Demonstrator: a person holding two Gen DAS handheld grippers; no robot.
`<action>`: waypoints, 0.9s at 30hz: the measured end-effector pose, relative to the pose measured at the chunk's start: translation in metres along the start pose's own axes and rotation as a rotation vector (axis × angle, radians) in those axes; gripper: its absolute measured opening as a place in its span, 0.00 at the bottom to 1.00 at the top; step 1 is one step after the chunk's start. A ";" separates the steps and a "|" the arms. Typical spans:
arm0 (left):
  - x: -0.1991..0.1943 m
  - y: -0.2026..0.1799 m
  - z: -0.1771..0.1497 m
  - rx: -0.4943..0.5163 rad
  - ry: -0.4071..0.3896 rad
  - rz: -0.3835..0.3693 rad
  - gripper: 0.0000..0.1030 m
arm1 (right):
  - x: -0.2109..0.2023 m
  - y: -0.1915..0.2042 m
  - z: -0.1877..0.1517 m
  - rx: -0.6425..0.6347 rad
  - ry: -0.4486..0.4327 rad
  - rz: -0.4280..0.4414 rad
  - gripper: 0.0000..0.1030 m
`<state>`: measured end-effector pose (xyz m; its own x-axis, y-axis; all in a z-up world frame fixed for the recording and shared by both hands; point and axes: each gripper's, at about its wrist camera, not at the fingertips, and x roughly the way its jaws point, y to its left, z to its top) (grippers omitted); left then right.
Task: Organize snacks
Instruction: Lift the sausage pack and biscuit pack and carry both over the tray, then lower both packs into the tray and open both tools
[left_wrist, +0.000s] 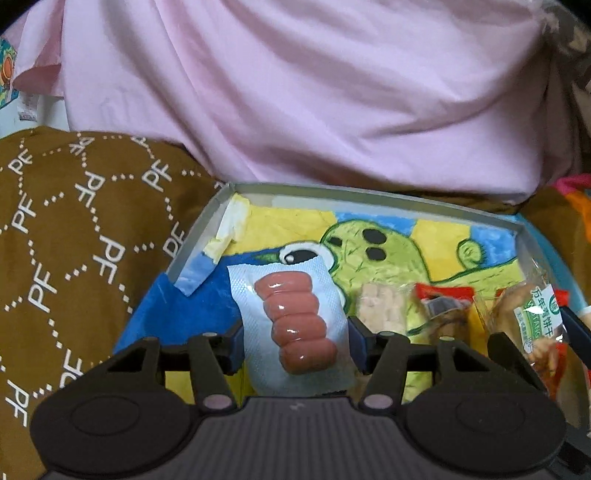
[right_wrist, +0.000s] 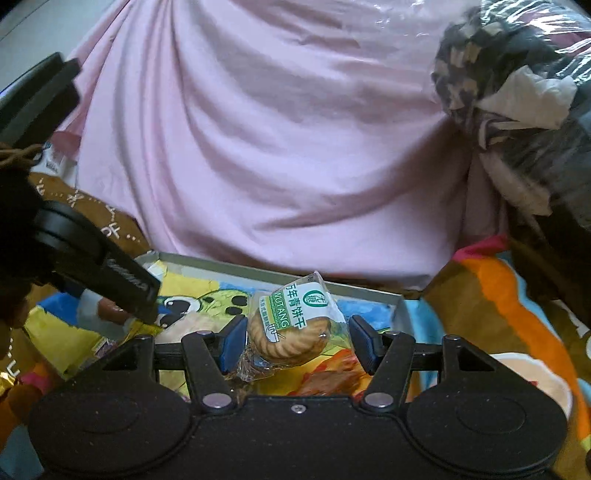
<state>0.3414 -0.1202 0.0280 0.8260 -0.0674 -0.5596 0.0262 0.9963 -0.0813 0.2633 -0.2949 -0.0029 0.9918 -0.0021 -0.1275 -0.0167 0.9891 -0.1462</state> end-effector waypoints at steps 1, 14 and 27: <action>0.003 0.000 -0.002 -0.002 0.005 0.003 0.58 | 0.003 0.002 -0.002 -0.005 0.004 0.003 0.60; 0.011 0.004 -0.012 -0.007 0.014 0.040 0.67 | 0.020 0.007 -0.016 0.009 0.062 -0.007 0.66; -0.002 0.017 -0.009 -0.063 -0.005 0.066 0.93 | 0.020 0.006 -0.016 0.020 0.059 -0.007 0.86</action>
<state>0.3352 -0.1035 0.0202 0.8278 -0.0011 -0.5611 -0.0640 0.9933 -0.0964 0.2808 -0.2911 -0.0219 0.9828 -0.0171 -0.1841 -0.0067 0.9918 -0.1279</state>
